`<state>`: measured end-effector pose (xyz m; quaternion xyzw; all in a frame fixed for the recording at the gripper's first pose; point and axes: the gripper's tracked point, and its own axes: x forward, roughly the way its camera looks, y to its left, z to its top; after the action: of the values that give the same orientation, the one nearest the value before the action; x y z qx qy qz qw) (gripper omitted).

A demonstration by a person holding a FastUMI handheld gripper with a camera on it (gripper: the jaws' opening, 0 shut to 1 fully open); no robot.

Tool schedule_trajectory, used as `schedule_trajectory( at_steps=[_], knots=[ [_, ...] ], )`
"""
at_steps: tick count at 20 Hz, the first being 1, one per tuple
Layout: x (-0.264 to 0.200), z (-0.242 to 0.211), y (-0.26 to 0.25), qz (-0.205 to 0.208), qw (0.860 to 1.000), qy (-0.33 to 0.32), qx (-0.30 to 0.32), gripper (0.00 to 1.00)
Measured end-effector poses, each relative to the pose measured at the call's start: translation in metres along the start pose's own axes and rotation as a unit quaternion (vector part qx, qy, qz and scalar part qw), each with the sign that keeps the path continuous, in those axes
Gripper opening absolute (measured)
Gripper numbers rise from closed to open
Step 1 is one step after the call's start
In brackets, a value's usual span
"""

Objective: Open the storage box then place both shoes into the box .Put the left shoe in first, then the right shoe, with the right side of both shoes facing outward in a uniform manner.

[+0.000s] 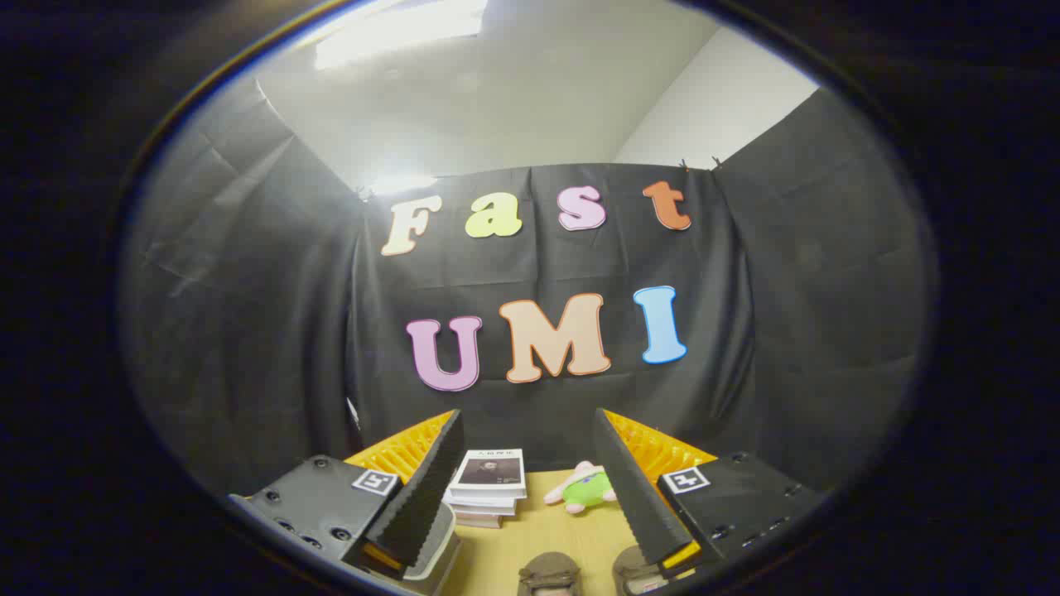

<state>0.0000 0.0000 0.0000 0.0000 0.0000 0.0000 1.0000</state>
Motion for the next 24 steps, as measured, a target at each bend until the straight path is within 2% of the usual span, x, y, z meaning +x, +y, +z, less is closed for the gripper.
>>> schedule_trajectory(
  at_steps=[11, 24],
  knots=[
    [-0.001, 0.001, -0.003, 0.019, 0.999, 0.007, -0.037, 0.99],
    [-0.003, -0.005, -0.008, 0.031, 0.999, 0.013, -0.033, 0.99]
  ],
)
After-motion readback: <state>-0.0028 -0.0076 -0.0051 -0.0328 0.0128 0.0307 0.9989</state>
